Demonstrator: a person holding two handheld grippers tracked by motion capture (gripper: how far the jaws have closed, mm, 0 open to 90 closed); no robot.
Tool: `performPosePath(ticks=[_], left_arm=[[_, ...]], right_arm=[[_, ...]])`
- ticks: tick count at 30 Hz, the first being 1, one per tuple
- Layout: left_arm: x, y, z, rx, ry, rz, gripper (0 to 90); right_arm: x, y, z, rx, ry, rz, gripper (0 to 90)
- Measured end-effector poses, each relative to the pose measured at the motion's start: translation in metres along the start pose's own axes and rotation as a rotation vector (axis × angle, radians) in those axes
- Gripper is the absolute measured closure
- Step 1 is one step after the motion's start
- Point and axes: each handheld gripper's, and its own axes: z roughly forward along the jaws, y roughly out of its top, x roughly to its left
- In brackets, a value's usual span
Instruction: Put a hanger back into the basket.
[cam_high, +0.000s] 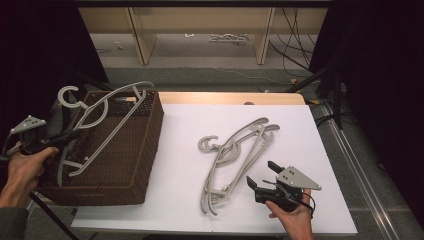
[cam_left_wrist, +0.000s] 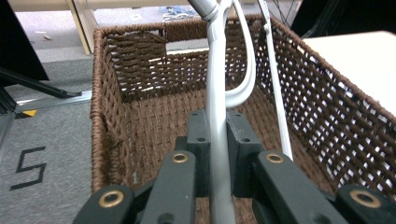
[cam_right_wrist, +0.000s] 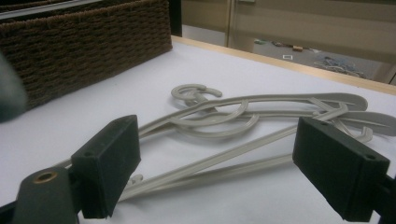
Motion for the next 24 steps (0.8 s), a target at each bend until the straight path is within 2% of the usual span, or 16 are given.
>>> performPosePath(ticks=[1, 4, 8, 11, 12, 14, 15, 18, 21, 23, 24], left_arm=[[0.001, -0.001, -0.001, 0.013, 0.000, 0.012, 81.6], [0.002, -0.002, -0.003, 0.002, -0.010, 0.002, 81.4], [0.003, -0.003, -0.003, 0.008, -0.014, 0.009, 81.4], [0.003, 0.000, -0.004, -0.004, -0.032, 0.034, 81.3], [0.002, 0.000, -0.005, 0.003, -0.032, 0.042, 81.3], [0.002, 0.001, -0.004, 0.001, -0.035, 0.054, 81.3], [0.002, 0.001, -0.004, -0.002, -0.033, 0.059, 81.3], [0.005, 0.003, -0.003, 0.002, -0.032, 0.077, 81.3], [0.010, 0.004, -0.001, 0.059, 0.003, 0.119, 81.6], [0.013, 0.002, 0.001, 0.088, 0.007, 0.139, 81.6], [0.014, -0.001, 0.003, 0.140, 0.032, 0.152, 81.5]], right_arm=[[0.000, 0.000, -0.001, 0.010, -0.001, -0.002, 16.0], [0.000, 0.000, -0.001, 0.012, -0.001, -0.002, 16.1], [0.000, 0.000, 0.001, -0.001, -0.001, -0.002, 16.1], [0.000, -0.001, 0.002, -0.012, 0.010, 0.005, 16.1], [0.000, 0.000, -0.001, 0.017, 0.000, -0.004, 16.1], [0.000, -0.001, 0.002, -0.012, 0.010, 0.005, 16.1], [0.000, -0.001, 0.001, 0.004, 0.003, 0.003, 16.1], [0.001, -0.001, 0.001, 0.005, 0.007, 0.003, 16.1], [0.001, -0.001, 0.002, 0.003, 0.014, 0.001, 16.2], [0.000, -0.001, 0.001, 0.005, 0.005, 0.003, 16.2], [0.000, -0.001, 0.002, 0.002, 0.010, 0.005, 16.2]])
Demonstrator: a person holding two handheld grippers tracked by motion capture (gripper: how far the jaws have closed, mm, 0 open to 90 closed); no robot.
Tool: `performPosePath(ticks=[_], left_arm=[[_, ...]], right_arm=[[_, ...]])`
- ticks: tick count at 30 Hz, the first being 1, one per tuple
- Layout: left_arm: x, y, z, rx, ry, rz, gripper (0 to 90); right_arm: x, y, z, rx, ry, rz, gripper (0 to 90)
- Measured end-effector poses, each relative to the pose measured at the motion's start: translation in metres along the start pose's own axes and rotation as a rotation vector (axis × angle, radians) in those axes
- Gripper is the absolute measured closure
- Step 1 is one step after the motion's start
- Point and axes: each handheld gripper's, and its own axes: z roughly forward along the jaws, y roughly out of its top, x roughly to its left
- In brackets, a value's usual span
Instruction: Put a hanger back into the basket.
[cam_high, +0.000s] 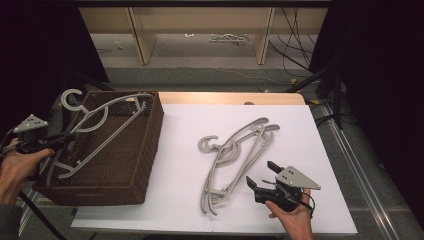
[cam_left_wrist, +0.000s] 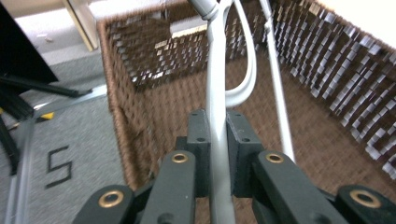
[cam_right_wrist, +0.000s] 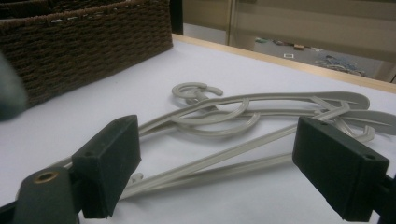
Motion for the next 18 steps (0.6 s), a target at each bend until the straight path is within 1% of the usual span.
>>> performPosePath(ticks=[1, 2, 3, 4, 5, 6, 7, 9, 10, 12, 13, 14, 15, 16, 17, 18], left_arm=[[0.000, 0.000, 0.000, 0.000, 0.000, 0.000, 81.3], [0.000, -0.001, 0.002, 0.003, -0.005, -0.018, 81.3], [-0.001, -0.002, 0.004, 0.004, 0.000, -0.020, 81.2], [-0.003, -0.002, 0.010, 0.027, -0.001, -0.011, 81.2], [-0.003, -0.002, 0.010, 0.027, -0.001, -0.011, 81.2], [-0.004, 0.001, 0.012, 0.095, 0.008, 0.047, 81.0], [-0.006, 0.001, 0.014, 0.099, 0.005, 0.040, 81.1], [-0.006, 0.002, 0.016, 0.104, 0.004, 0.038, 81.1], [-0.008, 0.003, 0.020, 0.120, 0.010, 0.033, 81.2], [-0.009, 0.002, 0.023, 0.124, 0.012, 0.035, 81.2], [-0.010, 0.001, 0.026, 0.160, 0.010, 0.036, 81.2], [-0.010, 0.001, 0.026, 0.160, 0.010, 0.036, 81.0], [-0.013, 0.000, 0.031, 0.194, 0.024, 0.031, 80.9], [-0.013, 0.000, 0.031, 0.194, 0.024, 0.031, 80.7], [-0.016, 0.000, 0.036, 0.241, 0.034, 0.023, 80.7], [-0.016, 0.000, 0.036, 0.241, 0.034, 0.023, 80.5]], right_arm=[[0.000, 0.000, 0.000, 0.003, -0.002, -0.003, 16.2], [0.000, 0.000, 0.000, 0.003, -0.002, -0.003, 16.2], [-0.001, 0.000, 0.000, 0.005, -0.005, -0.005, 16.2], [-0.001, 0.000, 0.000, 0.009, -0.007, -0.007, 16.2], [-0.001, 0.000, 0.000, 0.009, -0.007, -0.007, 16.2], [-0.001, 0.000, 0.000, 0.009, -0.008, -0.008, 16.3], [-0.001, 0.000, 0.000, 0.009, -0.007, -0.008, 16.3], [-0.001, 0.000, 0.000, 0.009, -0.006, -0.007, 16.3], [-0.001, 0.000, 0.000, 0.014, -0.003, -0.008, 16.3], [-0.001, 0.000, 0.000, 0.014, -0.003, -0.008, 16.4], [-0.001, 0.000, 0.000, 0.014, -0.002, -0.008, 16.4], [-0.001, 0.000, 0.000, 0.014, -0.001, -0.009, 16.4], [-0.001, 0.000, 0.000, 0.014, -0.001, -0.008, 16.4], [-0.001, 0.000, 0.000, 0.014, -0.001, -0.008, 16.4], [-0.001, 0.000, 0.000, 0.015, -0.002, -0.009, 16.4], [-0.001, 0.000, 0.000, 0.017, 0.005, 0.002, 16.4]])
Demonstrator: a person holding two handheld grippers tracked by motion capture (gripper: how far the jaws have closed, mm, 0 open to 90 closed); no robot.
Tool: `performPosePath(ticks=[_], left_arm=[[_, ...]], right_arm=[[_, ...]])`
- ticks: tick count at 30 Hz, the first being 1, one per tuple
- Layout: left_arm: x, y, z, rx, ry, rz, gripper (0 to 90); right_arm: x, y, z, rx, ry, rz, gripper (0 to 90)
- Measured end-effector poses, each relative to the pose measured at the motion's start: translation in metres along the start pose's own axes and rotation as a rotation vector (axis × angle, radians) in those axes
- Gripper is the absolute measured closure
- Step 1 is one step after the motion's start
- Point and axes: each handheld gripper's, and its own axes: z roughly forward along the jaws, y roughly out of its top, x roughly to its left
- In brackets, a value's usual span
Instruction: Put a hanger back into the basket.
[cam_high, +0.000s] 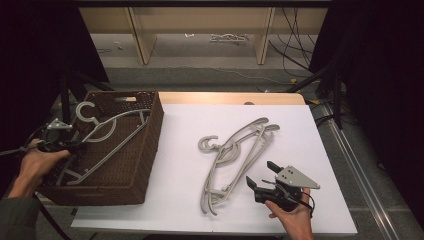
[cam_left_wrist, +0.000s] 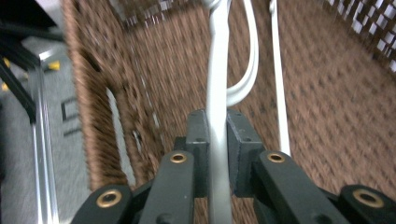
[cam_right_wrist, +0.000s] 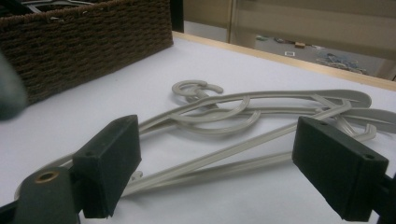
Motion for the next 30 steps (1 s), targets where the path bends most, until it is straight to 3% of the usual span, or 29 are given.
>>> performPosePath(ticks=[2, 6, 7, 9, 10, 12, 13, 16, 19, 20, 21, 23, 24, 25, 26, 27, 28, 29, 30], left_arm=[[0.001, 0.001, 0.004, 0.059, 0.014, 0.000, 79.8], [0.002, 0.002, 0.005, 0.056, 0.041, -0.047, 71.3], [0.003, 0.004, 0.001, 0.032, 0.075, -0.089, 68.1], [0.003, 0.005, -0.002, 0.016, 0.076, -0.100, 68.0], [-0.001, 0.008, -0.008, -0.022, 0.050, -0.107, 67.5], [-0.004, 0.010, -0.011, -0.036, 0.046, -0.107, 60.9], [-0.007, 0.012, -0.013, -0.057, 0.039, -0.122, 60.9], [-0.016, 0.019, -0.020, -0.100, 0.028, -0.147, 48.7], [-0.039, 0.032, -0.032, -0.171, 0.001, -0.167, 39.4], [-0.039, 0.032, -0.032, -0.171, 0.001, -0.167, 38.0], [-0.054, 0.040, -0.040, -0.217, -0.008, -0.161, 37.1], [-0.072, 0.047, -0.045, -0.264, -0.035, -0.160, 35.5], [-0.072, 0.047, -0.045, -0.264, -0.035, -0.160, 35.4], [-0.089, 0.054, -0.051, -0.303, -0.083, -0.175, 35.3], [-0.089, 0.054, -0.051, -0.303, -0.083, -0.175, 34.9], [-0.105, 0.059, -0.054, -0.338, -0.129, -0.184, 34.4], [-0.105, 0.059, -0.054, -0.338, -0.129, -0.184, 33.6], [-0.121, 0.063, -0.054, -0.359, -0.160, -0.169, 33.4], [-0.127, 0.065, -0.054, -0.368, -0.167, -0.159, 33.3]], right_arm=[[0.000, 0.000, 0.000, 0.006, -0.005, -0.013, 16.6], [0.000, 0.000, 0.001, -0.007, 0.003, 0.002, 16.6], [-0.001, -0.001, 0.001, -0.013, 0.000, -0.003, 16.6], [-0.001, -0.001, 0.001, -0.014, -0.001, -0.003, 16.6], [-0.001, 0.000, 0.000, -0.006, -0.001, 0.000, 16.6], [-0.001, 0.000, 0.001, -0.013, -0.004, -0.001, 16.6], [-0.001, 0.000, 0.001, -0.013, -0.004, -0.001, 16.6], [-0.001, 0.001, -0.001, -0.005, -0.010, -0.012, 16.6], [-0.001, 0.001, -0.002, -0.007, -0.016, -0.008, 16.5], [-0.001, 0.001, -0.002, -0.007, -0.016, -0.008, 16.5], [-0.001, 0.001, -0.001, -0.016, -0.020, -0.006, 16.5], [-0.001, 0.001, -0.002, -0.013, -0.018, -0.007, 16.5], [-0.001, 0.001, -0.002, -0.013, -0.018, -0.007, 16.5], [-0.001, 0.001, -0.001, -0.024, -0.007, -0.004, 16.6], [-0.001, 0.001, -0.001, -0.024, -0.007, -0.004, 16.6], [-0.001, 0.001, -0.002, -0.009, -0.012, -0.011, 16.6], [-0.001, 0.001, -0.002, -0.009, -0.012, -0.011, 16.6], [0.000, 0.001, -0.002, -0.018, -0.010, -0.007, 16.6], [0.000, 0.001, -0.002, -0.026, -0.010, -0.004, 16.5]])
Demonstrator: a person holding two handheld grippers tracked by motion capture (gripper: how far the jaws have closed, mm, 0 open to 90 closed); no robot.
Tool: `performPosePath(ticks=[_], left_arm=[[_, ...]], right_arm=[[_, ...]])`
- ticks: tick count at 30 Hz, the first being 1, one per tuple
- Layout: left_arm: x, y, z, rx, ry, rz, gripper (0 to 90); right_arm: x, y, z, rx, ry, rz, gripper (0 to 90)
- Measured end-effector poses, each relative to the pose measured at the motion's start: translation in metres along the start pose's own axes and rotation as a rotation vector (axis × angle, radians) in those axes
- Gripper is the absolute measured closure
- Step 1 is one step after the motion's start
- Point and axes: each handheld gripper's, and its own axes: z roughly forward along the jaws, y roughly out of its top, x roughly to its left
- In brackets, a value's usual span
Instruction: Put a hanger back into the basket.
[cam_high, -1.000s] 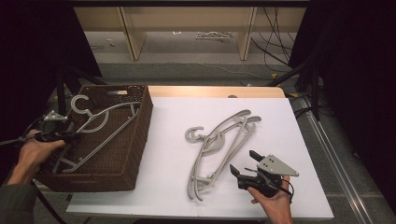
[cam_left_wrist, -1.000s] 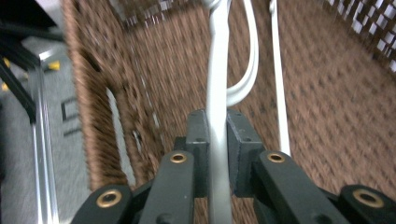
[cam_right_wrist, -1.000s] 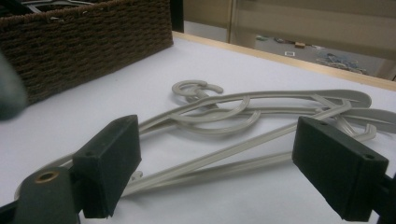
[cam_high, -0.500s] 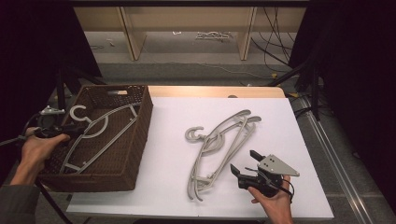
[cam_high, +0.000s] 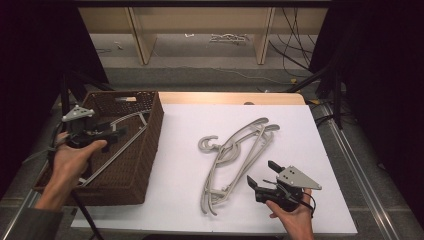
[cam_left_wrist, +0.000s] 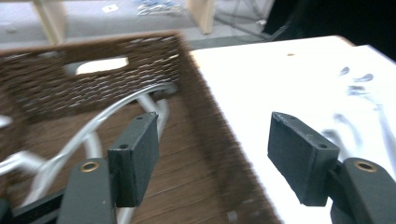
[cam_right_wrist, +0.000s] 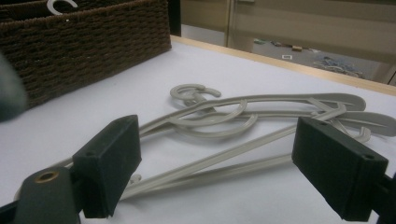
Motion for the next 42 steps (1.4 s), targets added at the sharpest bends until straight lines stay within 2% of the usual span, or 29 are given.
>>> performPosePath(ticks=[1, 2, 4, 5, 6, 7, 8, 9, 11, 12, 14, 15, 18, 19, 20, 22, 25, 29, 33, 36, 42], left_arm=[[0.000, 0.000, 0.000, 0.000, 0.000, 0.000, 33.1], [-0.011, -0.001, 0.003, -0.007, -0.024, 0.013, 33.0], [-0.020, -0.003, 0.004, -0.018, -0.045, 0.009, 32.2], [-0.024, -0.003, 0.004, -0.031, -0.068, 0.005, 31.9], [-0.024, -0.003, 0.004, -0.031, -0.068, 0.005, 31.0], [-0.031, -0.006, 0.005, -0.052, -0.108, 0.003, 30.5], [-0.031, -0.006, 0.005, -0.052, -0.108, 0.003, 29.9], [-0.039, -0.008, 0.005, -0.063, -0.116, 0.013, 28.9], [-0.042, -0.009, 0.006, -0.066, -0.120, 0.019, 28.3], [-0.050, -0.012, 0.007, -0.077, -0.121, 0.017, 25.6], [-0.053, -0.013, 0.007, -0.080, -0.129, 0.021, 23.8], [-0.059, -0.016, 0.011, -0.081, -0.154, 0.024, 23.1], [-0.067, -0.020, 0.015, -0.087, -0.166, 0.028, 22.0], [-0.074, -0.024, 0.018, -0.102, -0.186, 0.035, 21.4], [-0.074, -0.024, 0.018, -0.102, -0.186, 0.035, 21.0], [-0.085, -0.030, 0.021, -0.129, -0.208, 0.039, 20.2], [-0.093, -0.035, 0.024, -0.161, -0.203, 0.056, 18.2], [-0.103, -0.044, 0.028, -0.180, -0.221, 0.034, 17.7], [-0.112, -0.053, 0.033, -0.191, -0.222, 0.040, 16.0], [-0.119, -0.062, 0.036, -0.191, -0.221, 0.075, 16.0], [-0.127, -0.076, 0.042, -0.161, -0.226, 0.100, 16.6]], right_arm=[[0.000, 0.000, -0.001, 0.006, 0.000, -0.001, 16.5], [0.000, 0.000, -0.002, 0.007, -0.007, -0.006, 16.5], [0.000, 0.001, -0.002, 0.004, -0.007, -0.004, 16.5], [-0.001, 0.001, -0.002, 0.007, -0.005, -0.005, 16.5], [-0.001, 0.001, -0.002, 0.003, -0.007, -0.005, 16.5], [0.000, 0.001, -0.002, 0.001, -0.007, -0.004, 16.5], [0.000, 0.001, -0.002, 0.000, -0.007, -0.005, 16.5], [0.000, 0.001, -0.002, 0.006, -0.003, -0.007, 16.5], [0.000, 0.001, -0.002, 0.007, -0.003, -0.007, 16.5], [0.000, 0.001, -0.002, 0.005, -0.003, -0.007, 16.5], [0.000, 0.001, -0.002, 0.005, -0.002, -0.006, 16.5], [0.000, 0.001, -0.002, 0.005, -0.003, -0.004, 16.5], [0.000, 0.001, -0.002, -0.005, -0.002, -0.002, 16.5], [0.000, 0.001, -0.002, -0.013, 0.004, 0.006, 16.5], [0.000, 0.001, -0.002, -0.013, 0.004, 0.006, 16.5], [-0.002, 0.001, -0.001, -0.027, 0.004, -0.005, 16.5], [-0.003, 0.001, -0.003, -0.016, 0.004, -0.012, 16.5], [-0.003, 0.002, -0.004, -0.014, 0.003, -0.009, 16.5], [-0.003, 0.002, -0.004, -0.037, 0.012, -0.011, 16.5], [-0.002, 0.003, -0.006, -0.037, 0.012, -0.007, 16.5], [-0.001, 0.003, -0.006, -0.029, 0.020, -0.011, 16.5]])
